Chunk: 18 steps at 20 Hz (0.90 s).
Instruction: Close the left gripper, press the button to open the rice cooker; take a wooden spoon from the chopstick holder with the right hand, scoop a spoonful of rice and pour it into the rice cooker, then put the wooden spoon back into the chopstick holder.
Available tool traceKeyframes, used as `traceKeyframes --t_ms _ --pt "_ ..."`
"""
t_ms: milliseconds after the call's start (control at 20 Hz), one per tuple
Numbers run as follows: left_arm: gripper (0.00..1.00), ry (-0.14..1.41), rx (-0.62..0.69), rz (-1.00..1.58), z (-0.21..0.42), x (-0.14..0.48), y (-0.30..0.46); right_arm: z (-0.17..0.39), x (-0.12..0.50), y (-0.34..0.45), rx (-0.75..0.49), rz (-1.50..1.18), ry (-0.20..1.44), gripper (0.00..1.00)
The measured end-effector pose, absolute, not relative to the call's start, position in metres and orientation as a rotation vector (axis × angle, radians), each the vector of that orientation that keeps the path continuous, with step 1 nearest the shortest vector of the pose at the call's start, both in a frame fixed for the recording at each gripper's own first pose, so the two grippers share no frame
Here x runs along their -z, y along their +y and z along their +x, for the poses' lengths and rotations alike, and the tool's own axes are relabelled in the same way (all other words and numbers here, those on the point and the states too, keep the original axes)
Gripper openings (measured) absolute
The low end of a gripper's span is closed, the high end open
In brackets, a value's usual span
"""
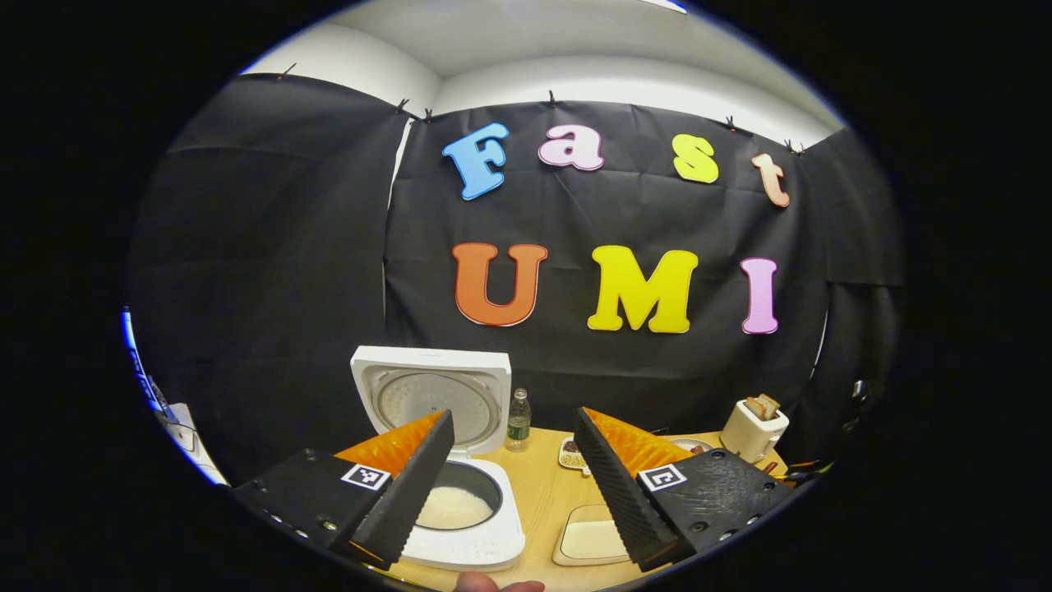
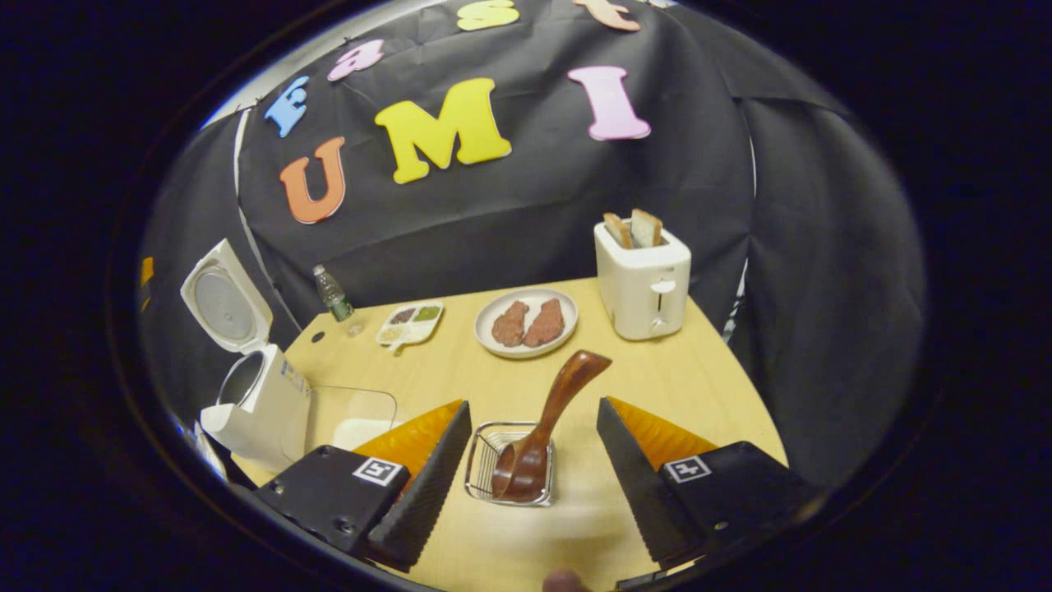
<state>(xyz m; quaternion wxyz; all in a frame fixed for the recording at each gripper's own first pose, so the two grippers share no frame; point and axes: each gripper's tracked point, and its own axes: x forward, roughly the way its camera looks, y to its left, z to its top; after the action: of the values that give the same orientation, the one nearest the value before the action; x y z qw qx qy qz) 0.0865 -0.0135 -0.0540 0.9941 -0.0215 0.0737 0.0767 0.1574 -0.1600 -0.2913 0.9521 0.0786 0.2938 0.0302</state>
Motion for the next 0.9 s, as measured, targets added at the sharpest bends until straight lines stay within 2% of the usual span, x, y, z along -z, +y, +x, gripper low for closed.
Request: traceKeyframes --t_ms 50,100,150,200,250,300,350,400,500,550,600,650,700,900 --pt "0.95 0.151 -0.162 -0.038 0.087 0.054 -0.015 0.165 0.307 -0.161 -0.066 0.182 0.627 0.89" --pt "0.94 0.156 -0.170 -0.029 0.087 0.054 -0.016 0.172 0.317 -0.161 -0.071 0.208 0.653 0.90" --pt "0.94 0.160 -0.180 -0.019 0.087 0.054 -0.017 0.179 0.325 -0.161 -0.078 0.230 0.670 0.80" --pt "0.94 0.165 -0.190 -0.012 0.087 0.055 -0.017 0.185 0.331 -0.162 -0.086 0.244 0.682 0.84" --pt "0.94 0.169 -0.198 -0.011 0.087 0.054 -0.018 0.192 0.338 -0.162 -0.091 0.252 0.697 0.81" --pt "0.94 0.174 -0.203 -0.014 0.087 0.053 -0.020 0.196 0.346 -0.161 -0.097 0.265 0.712 0.72" --pt "0.94 0.177 -0.207 -0.014 0.086 0.054 -0.020 0.200 0.350 -0.160 -0.107 0.278 0.722 0.60" --pt "0.94 0.179 -0.210 -0.012 0.086 0.055 -0.020 0.201 0.352 -0.159 -0.113 0.286 0.732 0.63" --pt "0.95 0.186 -0.218 -0.014 0.089 0.056 -0.018 0.199 0.350 -0.157 -0.124 0.299 0.736 0.41" --pt "0.95 0.187 -0.222 -0.018 0.090 0.056 -0.017 0.197 0.347 -0.157 -0.125 0.299 0.731 0.44" --pt "0.94 0.189 -0.220 -0.018 0.091 0.057 -0.016 0.195 0.343 -0.155 -0.126 0.296 0.725 0.24" --pt "0.94 0.187 -0.220 -0.016 0.091 0.058 -0.015 0.193 0.341 -0.157 -0.125 0.294 0.720 0.30" --pt "0.95 0.181 -0.217 -0.014 0.091 0.057 -0.014 0.188 0.337 -0.156 -0.126 0.297 0.717 0.25" --pt "0.94 0.168 -0.185 -0.019 0.088 0.055 -0.007 0.174 0.330 -0.152 -0.103 0.287 0.712 0.21"
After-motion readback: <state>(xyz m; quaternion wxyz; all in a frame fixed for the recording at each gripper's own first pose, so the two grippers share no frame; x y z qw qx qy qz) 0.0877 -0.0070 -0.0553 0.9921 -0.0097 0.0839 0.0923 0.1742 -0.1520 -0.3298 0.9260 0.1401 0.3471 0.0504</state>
